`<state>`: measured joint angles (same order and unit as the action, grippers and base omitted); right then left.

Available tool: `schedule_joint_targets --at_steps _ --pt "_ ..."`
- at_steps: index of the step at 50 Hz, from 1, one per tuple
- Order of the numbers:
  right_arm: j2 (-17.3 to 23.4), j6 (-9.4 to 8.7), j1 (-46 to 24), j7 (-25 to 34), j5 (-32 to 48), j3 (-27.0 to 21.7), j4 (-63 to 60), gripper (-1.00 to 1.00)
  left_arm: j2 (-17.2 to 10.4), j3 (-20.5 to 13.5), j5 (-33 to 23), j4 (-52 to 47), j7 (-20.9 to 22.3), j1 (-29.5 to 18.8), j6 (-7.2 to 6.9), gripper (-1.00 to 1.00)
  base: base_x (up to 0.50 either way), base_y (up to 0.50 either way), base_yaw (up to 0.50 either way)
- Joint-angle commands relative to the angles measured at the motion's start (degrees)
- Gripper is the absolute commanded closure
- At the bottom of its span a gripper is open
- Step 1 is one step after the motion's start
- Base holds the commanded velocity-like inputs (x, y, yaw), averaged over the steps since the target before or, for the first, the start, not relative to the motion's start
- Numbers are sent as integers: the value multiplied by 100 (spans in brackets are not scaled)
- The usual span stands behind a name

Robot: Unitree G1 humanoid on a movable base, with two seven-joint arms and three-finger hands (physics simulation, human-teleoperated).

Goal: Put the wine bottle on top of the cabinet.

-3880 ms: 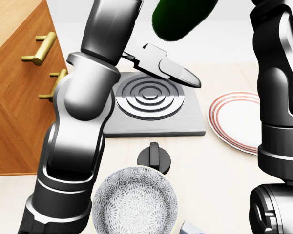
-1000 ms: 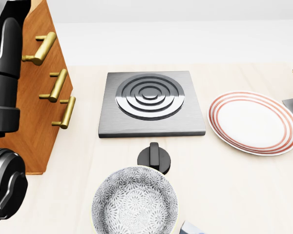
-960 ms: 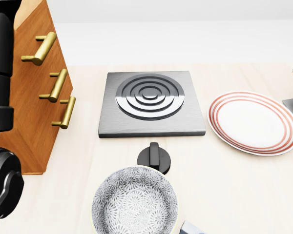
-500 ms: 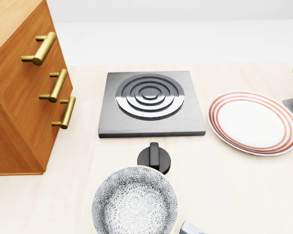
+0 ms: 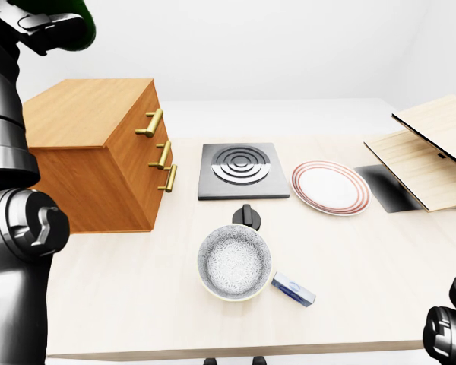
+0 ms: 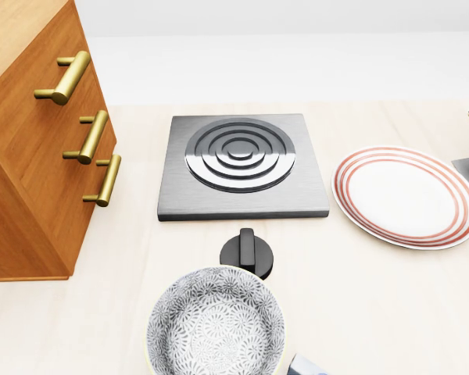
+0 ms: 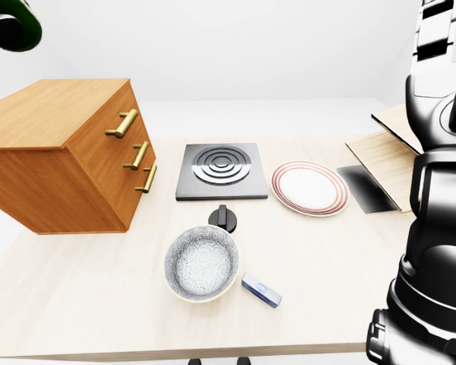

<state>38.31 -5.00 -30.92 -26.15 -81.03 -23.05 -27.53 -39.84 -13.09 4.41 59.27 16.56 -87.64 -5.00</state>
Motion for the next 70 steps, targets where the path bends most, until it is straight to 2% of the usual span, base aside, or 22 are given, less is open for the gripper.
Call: schedule_joint_targets --at_steps 1,8,20,33,34,36,37,42,43,44,46,48,49,51,55,58,60,61,65,68,69,70 --pt "-70 0 -76 76 106 -27 393 -100 -253 -122 129 975 -309 190 0 100 0 0 0" --pt "-99 0 -59 146 194 -13 382 -100 -324 -192 174 1156 -415 327 0 100 0 0 0" --pt "-133 0 61 308 352 -53 371 -100 -385 -336 163 1468 -770 280 0 100 0 0 0" --pt "-311 0 299 486 544 -169 226 -100 -252 -477 -4 1621 -1040 266 0 100 0 0 0" --pt "-327 0 331 490 536 -186 210 -100 -276 -465 -47 1641 -1138 105 0 100 0 0 0" --pt "-332 0 369 507 564 -182 177 -100 -225 -519 -37 1646 -1161 260 0 100 0 0 0" --pt "-338 0 386 502 556 -191 154 -100 -237 -510 -68 1658 -1220 149 0 100 0 0 0" --pt "-338 0 442 485 508 -240 114 -100 -122 -546 -114 1685 -1312 320 0 100 0 0 0" --pt "-330 0 460 489 509 -255 114 -100 -164 -550 -135 1699 -1355 102 0 100 0 0 0" --pt "-323 0 459 484 495 -265 117 -100 -119 -588 -125 1698 -1382 269 0 100 0 0 0" --pt "-306 0 439 445 438 -290 116 -100 -89 -600 -141 1704 -1417 308 0 100 0 0 0" --pt "-299 0 450 439 440 -273 104 -100 -127 -580 -206 1714 -1463 94 0 100 0 0 0" --pt "-308 0 465 466 468 -260 113 -100 -64 -609 -203 1716 -1491 315 0 100 0 0 0" --pt "-316 0 488 505 508 -251 113 -100 -95 -605 -239 1720 -1519 161 0 100 0 0 0" --pt "-299 0 507 510 501 -288 100 -100 -7 -639 -297 1744 -1651 425 0 100 0 0 0" --pt "-307 0 539 537 532 -287 87 -100 8 -658 -338 1754 -1715 452 0 100 0 0 0" --pt "-314 0 560 558 560 -293 82 -100 -20 -656 -397 1762 -1792 305 0 100 0 0 0" --pt "-320 0 565 555 552 -305 81 -100 44 -704 -373 1768 -1811 515 0 100 0 0 0" --pt "-309 0 535 512 499 -335 92 -100 26 -689 -460 1777 -1908 363 0 100 0 0 0" --pt "-305 0 554 562 554 -309 97 -100 36 -723 -502 1784 -1990 345 0 100 0 0 0" --pt "-311 0 578 609 630 -289 108 -100 85 -757 -489 1789 -2009 506 0 100 0 0 0" --pt "-319 0 589 650 676 -284 115 -100 61 -741 -518 1788 -2022 401 0 100 0 0 0"
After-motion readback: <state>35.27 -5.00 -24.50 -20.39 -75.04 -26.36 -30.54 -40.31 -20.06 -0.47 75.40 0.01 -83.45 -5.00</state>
